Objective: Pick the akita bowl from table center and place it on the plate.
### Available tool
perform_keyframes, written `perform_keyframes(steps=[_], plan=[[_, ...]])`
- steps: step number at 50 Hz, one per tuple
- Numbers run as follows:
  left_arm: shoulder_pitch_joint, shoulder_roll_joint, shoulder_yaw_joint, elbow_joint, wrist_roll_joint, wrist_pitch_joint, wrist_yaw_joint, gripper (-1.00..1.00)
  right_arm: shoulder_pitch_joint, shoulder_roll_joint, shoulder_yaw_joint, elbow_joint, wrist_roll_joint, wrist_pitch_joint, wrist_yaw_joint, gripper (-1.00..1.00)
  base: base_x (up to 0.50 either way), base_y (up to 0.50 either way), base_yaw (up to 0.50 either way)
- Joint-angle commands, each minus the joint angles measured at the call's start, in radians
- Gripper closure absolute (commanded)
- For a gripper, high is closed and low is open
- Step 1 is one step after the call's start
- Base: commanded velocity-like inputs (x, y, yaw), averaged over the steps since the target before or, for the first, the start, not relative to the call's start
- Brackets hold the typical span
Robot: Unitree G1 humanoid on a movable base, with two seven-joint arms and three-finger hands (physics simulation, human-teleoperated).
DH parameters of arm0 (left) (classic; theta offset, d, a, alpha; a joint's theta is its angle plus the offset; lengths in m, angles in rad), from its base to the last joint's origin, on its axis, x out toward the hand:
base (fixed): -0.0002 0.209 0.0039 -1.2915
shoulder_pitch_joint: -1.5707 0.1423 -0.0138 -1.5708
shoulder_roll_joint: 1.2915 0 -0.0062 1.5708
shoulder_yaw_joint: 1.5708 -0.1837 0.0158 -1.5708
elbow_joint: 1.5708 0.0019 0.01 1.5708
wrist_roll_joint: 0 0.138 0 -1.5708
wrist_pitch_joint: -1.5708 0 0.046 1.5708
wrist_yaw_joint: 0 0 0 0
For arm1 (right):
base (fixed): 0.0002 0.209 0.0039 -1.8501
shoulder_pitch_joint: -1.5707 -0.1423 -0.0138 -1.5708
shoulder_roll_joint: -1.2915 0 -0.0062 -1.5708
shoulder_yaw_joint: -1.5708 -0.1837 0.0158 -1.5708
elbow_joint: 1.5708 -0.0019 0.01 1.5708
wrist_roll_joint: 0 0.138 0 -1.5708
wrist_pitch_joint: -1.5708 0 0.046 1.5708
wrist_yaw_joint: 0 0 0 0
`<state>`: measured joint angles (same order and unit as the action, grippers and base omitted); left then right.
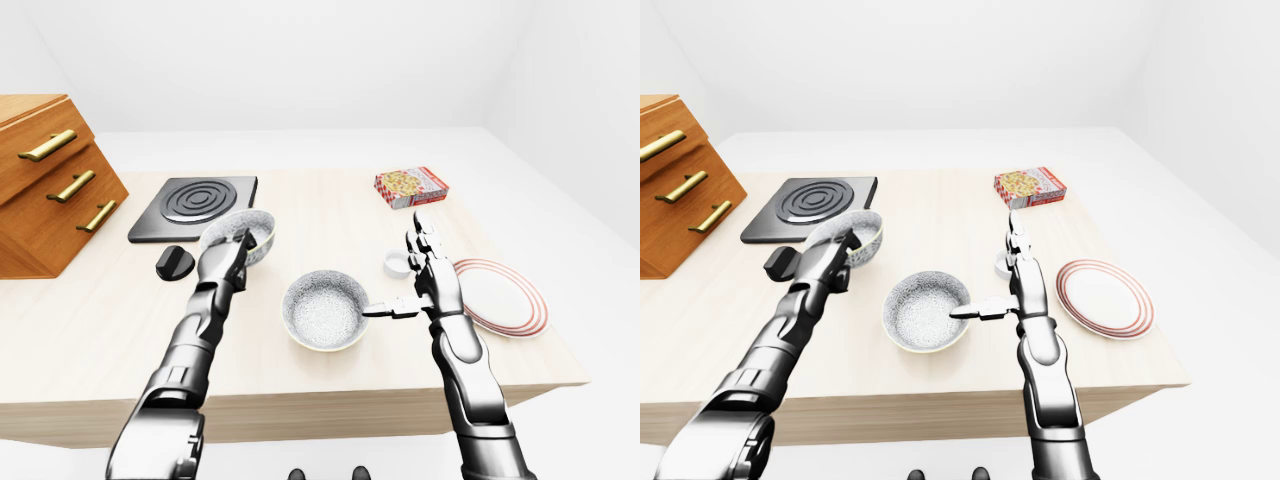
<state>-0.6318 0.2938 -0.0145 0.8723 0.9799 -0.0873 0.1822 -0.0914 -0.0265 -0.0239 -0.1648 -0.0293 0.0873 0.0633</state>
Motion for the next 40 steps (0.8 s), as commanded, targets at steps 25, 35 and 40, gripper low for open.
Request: perform_keyframes(steps=[25, 35, 40], plan=[[0.500, -0.164, 0.015, -1.162, 0.089, 0.000, -0.568, 1.00, -0.225, -0.038, 0.053, -0.031, -0.325, 0.000, 0.077, -1.00, 0.00, 0.00, 0.00], [0.536, -0.201, -0.031, -1.296, 0.120, 0.000, -0.675, 1.00, -0.345, -0.030, 0.107, 0.038, -0.579, 0.000, 0.247, -1.00, 0.00, 0.00, 0.00], [0.530, -0.209, -0.039, -1.319, 0.129, 0.000, -0.700, 1.00, -0.383, -0.022, 0.128, 0.078, -0.698, 0.000, 0.317, -1.00, 0.00, 0.00, 0.00]])
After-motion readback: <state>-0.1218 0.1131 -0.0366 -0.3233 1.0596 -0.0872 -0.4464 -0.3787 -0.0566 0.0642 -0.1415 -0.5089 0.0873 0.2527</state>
